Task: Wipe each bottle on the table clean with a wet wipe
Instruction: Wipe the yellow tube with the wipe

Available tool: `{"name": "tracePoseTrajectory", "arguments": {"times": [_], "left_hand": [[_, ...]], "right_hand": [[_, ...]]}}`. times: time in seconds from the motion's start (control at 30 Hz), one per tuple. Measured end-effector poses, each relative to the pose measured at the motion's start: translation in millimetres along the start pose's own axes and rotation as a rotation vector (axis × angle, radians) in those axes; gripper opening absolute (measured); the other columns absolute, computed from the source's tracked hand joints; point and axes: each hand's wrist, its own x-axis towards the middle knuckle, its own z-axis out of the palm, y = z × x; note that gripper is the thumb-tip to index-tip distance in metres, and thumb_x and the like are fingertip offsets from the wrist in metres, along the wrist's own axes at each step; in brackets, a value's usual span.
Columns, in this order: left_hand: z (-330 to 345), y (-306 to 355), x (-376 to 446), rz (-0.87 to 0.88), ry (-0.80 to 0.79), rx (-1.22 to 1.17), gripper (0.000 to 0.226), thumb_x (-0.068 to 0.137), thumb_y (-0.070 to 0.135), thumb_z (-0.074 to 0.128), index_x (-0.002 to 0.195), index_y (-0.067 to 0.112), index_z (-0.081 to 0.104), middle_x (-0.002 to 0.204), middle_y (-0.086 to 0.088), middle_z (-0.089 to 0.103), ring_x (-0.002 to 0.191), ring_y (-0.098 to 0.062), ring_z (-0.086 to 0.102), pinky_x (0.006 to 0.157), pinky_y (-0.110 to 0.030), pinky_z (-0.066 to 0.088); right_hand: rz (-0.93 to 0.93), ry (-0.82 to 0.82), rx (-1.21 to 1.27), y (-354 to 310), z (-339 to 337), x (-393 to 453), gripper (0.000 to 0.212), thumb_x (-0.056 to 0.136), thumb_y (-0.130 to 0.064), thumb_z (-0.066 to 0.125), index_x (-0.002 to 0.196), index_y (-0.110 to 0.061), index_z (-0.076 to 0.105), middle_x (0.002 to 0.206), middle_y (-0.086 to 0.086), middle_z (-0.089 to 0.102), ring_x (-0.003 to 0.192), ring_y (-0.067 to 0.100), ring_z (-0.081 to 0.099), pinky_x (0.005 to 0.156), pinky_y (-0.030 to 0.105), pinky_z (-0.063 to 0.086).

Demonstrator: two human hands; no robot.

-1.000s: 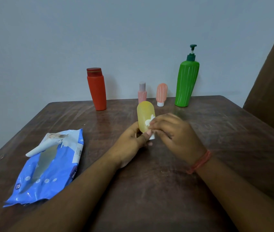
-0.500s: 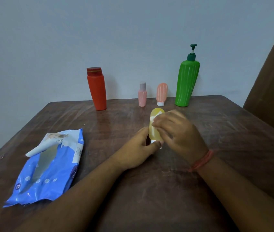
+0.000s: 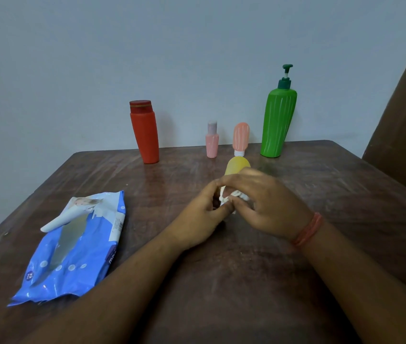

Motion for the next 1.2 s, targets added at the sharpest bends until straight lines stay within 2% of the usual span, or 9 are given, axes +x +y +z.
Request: {"name": "tracePoseTrajectory", "arguments": {"times": [0.2,0.27,0.37,0.57,0.67,0.87,1.03,1.1,1.2], "left_hand": [[-1,3,0,-0.028,0.047,-0.166,0.03,0.1,0.026,0.059,0.13,0.021,0.054,0.116,-0.017,0.063,0.089,-0.018,0.067,0.091,-0.041,0.056],[-1,3,0,-0.032,0.069,-0.223,0.027,0.1,0.024,0.059,0.126,0.016,0.056,0.117,-0.019,0.064,0.092,-0.02,0.066,0.089,-0.037,0.056],[-1,4,0,-0.045,0.096,-0.299,0.027,0.101,0.02,0.057,0.126,0.012,0.056,0.116,-0.014,0.064,0.094,-0.02,0.066,0.087,-0.033,0.055],[-2,3,1,-0.054,0.162,-0.448,0.042,0.096,0.025,0.059,0.133,0.007,0.053,0.125,-0.012,0.067,0.116,-0.028,0.065,0.095,-0.041,0.055],[-8,1,3,-0.069,0.221,-0.463,0.031,0.101,0.017,0.054,0.131,0.008,0.054,0.121,-0.012,0.07,0.114,-0.031,0.067,0.094,-0.04,0.056],[-6,1,3,-0.083,0.195,-0.368,0.033,0.101,0.017,0.055,0.133,0.009,0.053,0.122,-0.008,0.069,0.114,-0.022,0.067,0.096,-0.035,0.055],[-13,-4,6,-0.092,0.285,-0.171,0.021,0.101,0.019,0.058,0.12,0.028,0.056,0.112,0.005,0.07,0.108,-0.014,0.066,0.1,-0.037,0.053],[-13,-8,8,-0.082,0.285,-0.082,0.022,0.1,0.022,0.06,0.12,0.029,0.056,0.109,0.007,0.07,0.104,-0.012,0.065,0.098,-0.037,0.054],[-12,-9,11,-0.075,0.279,0.05,0.026,0.099,0.023,0.062,0.124,0.022,0.055,0.105,0.009,0.069,0.09,0.002,0.063,0.085,-0.025,0.051]], "right_hand": [[-0.005,0.164,-0.122,5,3,-2,0.025,0.09,-0.003,0.065,0.115,-0.007,0.066,0.094,0.003,0.065,0.088,0.023,0.058,0.08,0.036,0.049],[-0.013,0.174,-0.128,5,6,-1,0.025,0.089,-0.002,0.067,0.114,-0.007,0.067,0.094,0.003,0.064,0.088,0.023,0.057,0.078,0.034,0.048],[0.114,0.297,-0.066,8,10,-2,0.026,0.089,-0.003,0.068,0.114,-0.008,0.066,0.099,0.003,0.067,0.093,0.019,0.061,0.081,0.035,0.051],[0.322,0.423,0.183,-11,24,-2,0.035,0.084,-0.006,0.074,0.117,-0.015,0.064,0.092,-0.014,0.064,0.091,0.004,0.064,0.078,0.021,0.053],[0.421,0.369,0.338,-12,33,-1,0.037,0.085,-0.007,0.075,0.116,-0.022,0.062,0.086,-0.015,0.064,0.088,0.005,0.067,0.079,0.026,0.056],[0.642,0.426,0.58,-10,36,4,0.036,0.087,-0.001,0.071,0.109,-0.027,0.059,0.083,-0.005,0.07,0.084,0.007,0.07,0.076,0.029,0.057],[0.613,0.329,0.693,-10,37,2,0.034,0.09,-0.005,0.07,0.107,-0.03,0.057,0.085,-0.003,0.072,0.088,0.013,0.071,0.083,0.036,0.058],[0.664,0.372,0.736,-5,37,4,0.03,0.091,-0.006,0.069,0.109,-0.027,0.057,0.089,-0.001,0.074,0.09,0.013,0.072,0.082,0.034,0.059],[0.738,0.394,0.811,-1,40,4,0.03,0.091,-0.005,0.07,0.113,-0.02,0.056,0.092,0.001,0.075,0.091,0.015,0.073,0.079,0.032,0.058]]}}
